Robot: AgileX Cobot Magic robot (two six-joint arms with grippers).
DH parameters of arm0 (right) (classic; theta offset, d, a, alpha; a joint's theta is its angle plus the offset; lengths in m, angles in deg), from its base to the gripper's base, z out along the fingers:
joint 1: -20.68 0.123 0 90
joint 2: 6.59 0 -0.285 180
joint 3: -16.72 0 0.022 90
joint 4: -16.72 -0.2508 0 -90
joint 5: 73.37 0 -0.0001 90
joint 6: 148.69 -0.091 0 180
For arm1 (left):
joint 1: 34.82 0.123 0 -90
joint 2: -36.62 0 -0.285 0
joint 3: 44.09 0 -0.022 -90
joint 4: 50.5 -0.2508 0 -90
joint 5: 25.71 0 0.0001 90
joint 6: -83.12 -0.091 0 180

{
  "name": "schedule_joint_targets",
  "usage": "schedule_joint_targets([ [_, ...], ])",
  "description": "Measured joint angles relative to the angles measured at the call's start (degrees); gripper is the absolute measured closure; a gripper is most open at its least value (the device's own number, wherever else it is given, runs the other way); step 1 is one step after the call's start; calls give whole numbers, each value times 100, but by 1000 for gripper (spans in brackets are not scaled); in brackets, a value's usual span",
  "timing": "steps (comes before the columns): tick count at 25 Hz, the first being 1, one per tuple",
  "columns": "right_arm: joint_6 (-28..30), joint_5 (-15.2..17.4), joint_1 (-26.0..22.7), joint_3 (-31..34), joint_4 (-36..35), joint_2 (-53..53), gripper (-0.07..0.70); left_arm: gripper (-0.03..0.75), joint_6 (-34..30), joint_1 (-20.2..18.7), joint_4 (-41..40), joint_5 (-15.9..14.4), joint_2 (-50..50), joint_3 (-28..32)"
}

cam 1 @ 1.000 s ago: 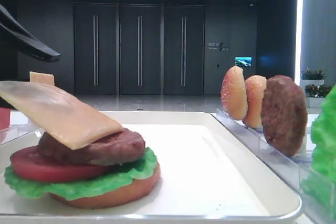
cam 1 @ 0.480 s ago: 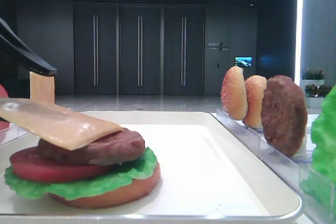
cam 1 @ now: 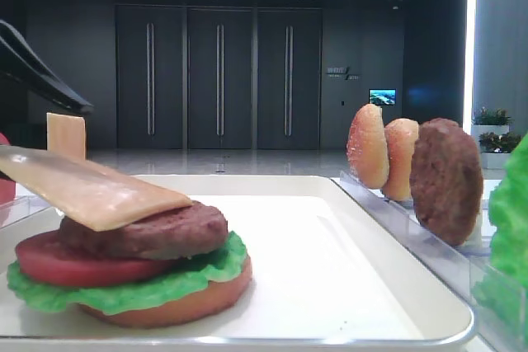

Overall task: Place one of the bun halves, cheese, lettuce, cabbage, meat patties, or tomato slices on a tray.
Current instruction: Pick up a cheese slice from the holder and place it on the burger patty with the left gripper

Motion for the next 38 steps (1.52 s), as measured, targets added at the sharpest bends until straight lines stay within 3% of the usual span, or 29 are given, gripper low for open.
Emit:
schedule_joint_targets([
  [16,0,0,0,0,0,0,388,354,722,0,-493,17,2,-13],
  [25,0,0,0,0,0,0,388,365,1351,-31,-943,25,-96,-557],
  [28,0,0,0,0,0,0,388,365,1587,-348,-1113,160,-108,-695],
  [33,0,0,0,0,0,0,388,366,2184,-1273,-1443,598,-108,-1273],
  [38,0,0,0,0,0,0,388,366,3039,-1598,-2225,572,-108,-1918],
])
